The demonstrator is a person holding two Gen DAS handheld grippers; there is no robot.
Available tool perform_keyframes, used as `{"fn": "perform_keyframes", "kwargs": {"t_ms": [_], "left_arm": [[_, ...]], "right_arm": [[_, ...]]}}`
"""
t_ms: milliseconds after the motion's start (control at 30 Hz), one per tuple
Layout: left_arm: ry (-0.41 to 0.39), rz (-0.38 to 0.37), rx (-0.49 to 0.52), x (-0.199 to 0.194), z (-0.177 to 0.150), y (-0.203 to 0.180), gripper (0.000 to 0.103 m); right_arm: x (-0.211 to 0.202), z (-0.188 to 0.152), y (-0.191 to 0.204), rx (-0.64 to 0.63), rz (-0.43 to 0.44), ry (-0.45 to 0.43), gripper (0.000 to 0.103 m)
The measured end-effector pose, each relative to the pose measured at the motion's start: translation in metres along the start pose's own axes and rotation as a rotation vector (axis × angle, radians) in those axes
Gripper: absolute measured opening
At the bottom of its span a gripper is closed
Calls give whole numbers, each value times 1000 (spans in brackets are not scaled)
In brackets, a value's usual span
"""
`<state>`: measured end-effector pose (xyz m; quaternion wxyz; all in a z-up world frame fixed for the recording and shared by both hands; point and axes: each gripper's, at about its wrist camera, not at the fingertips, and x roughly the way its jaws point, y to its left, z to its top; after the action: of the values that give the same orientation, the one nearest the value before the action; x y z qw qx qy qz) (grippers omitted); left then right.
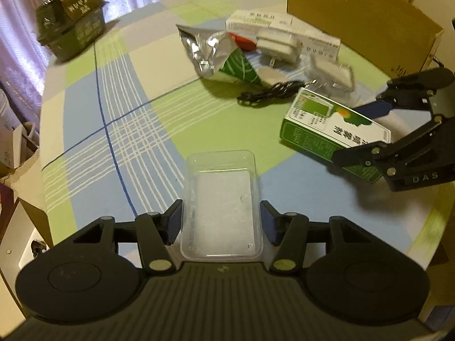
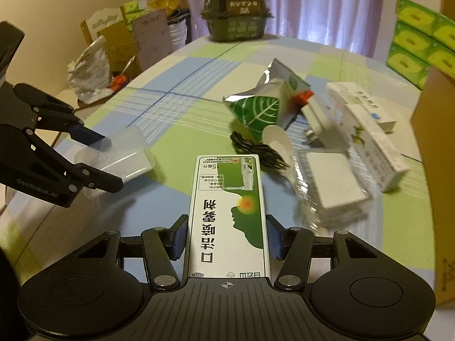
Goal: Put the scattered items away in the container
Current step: 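Carry the tray and green box into the cardboard box and open both tools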
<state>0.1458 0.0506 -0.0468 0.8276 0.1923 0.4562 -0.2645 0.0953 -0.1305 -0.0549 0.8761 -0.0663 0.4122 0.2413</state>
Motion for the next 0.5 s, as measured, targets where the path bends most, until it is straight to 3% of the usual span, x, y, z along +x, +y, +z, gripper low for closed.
{"fn": "perform_keyframes", "kwargs": {"t_ms": [267,500], "left_arm": [[-71,4,15,-44,24,-47,52],[-168,-71,67,-64,89,-121,52]], "right_arm": [[-78,-11,-23,55,-47,-114,58],[-161,-1,-88,128,-183,-251,58]]}}
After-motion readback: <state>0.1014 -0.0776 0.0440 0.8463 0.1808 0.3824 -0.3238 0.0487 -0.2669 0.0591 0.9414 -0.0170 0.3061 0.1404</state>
